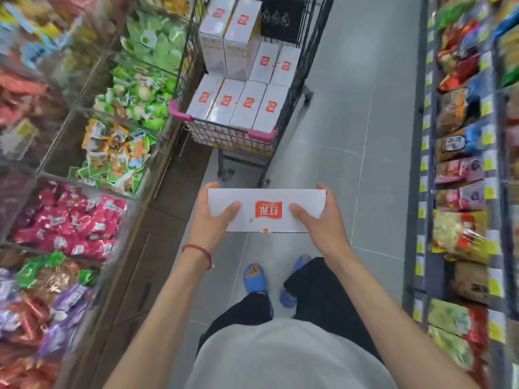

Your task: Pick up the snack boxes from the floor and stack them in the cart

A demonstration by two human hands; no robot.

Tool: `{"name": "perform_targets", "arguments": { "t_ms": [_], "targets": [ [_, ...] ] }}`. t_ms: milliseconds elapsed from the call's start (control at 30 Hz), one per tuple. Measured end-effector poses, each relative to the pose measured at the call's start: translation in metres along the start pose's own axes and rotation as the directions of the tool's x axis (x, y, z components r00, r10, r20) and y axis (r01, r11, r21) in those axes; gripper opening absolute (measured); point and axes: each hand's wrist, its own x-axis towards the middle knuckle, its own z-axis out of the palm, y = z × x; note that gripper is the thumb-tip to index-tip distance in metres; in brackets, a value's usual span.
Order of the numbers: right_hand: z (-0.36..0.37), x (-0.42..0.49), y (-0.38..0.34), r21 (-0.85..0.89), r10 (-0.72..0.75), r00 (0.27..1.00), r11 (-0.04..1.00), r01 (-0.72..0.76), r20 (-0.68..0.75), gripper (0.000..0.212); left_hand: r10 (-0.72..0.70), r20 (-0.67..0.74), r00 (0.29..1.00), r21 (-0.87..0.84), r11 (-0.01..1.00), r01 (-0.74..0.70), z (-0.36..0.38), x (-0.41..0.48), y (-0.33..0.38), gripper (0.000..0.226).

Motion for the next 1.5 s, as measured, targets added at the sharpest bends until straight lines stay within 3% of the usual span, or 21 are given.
{"name": "perform_targets", "arguments": {
  "t_ms": [133, 400, 700, 1033, 1167, 1367, 1500],
  "targets": [
    [-0.014, 0.053, -0.022, 0.043, 0.005, 1.0, 0.999, -0.004, -0.021, 0.08, -0.015, -0.013, 1.0, 0.005, 1.0, 0.015, 0.03, 0.05, 0.033, 0.052],
    [-0.068, 0.18, -0.088, 0.06, -0.062, 0.998, 0.996, 0.063, -0.018, 0.072, -0.026, -0.194, 0.981, -0.053, 0.998, 0.016, 0.12, 0.136, 0.114, 0.052],
    [-0.118, 0.301, -0.172, 0.021, -0.156, 0.984, 0.988, 0.154, 0.09, 0.084, -0.102, -0.372, 0.922, -0.176, 0.984, 0.038, 0.191, 0.207, 0.197, 0.051],
    [-0.089, 0.426, -0.255, -0.025, -0.23, 0.954, 0.971, 0.239, 0.19, 0.078, -0.153, -0.512, 0.845, -0.302, 0.953, -0.01, 0.194, 0.317, 0.238, 0.045],
    [-0.067, 0.474, -0.291, -0.067, -0.221, 0.945, 0.968, 0.244, 0.239, 0.073, -0.217, -0.523, 0.824, -0.336, 0.941, 0.035, 0.191, 0.365, 0.252, 0.045],
    [-0.04, 0.523, -0.332, -0.097, -0.254, 0.914, 0.95, 0.298, 0.316, 0.06, -0.328, -0.556, 0.764, -0.438, 0.897, 0.066, 0.188, 0.407, 0.265, 0.067],
    [-0.026, 0.557, -0.348, -0.11, -0.228, 0.895, 0.951, 0.289, 0.384, 0.056, -0.401, -0.58, 0.709, -0.465, 0.878, 0.117, 0.196, 0.426, 0.268, 0.055]
  ]
}}
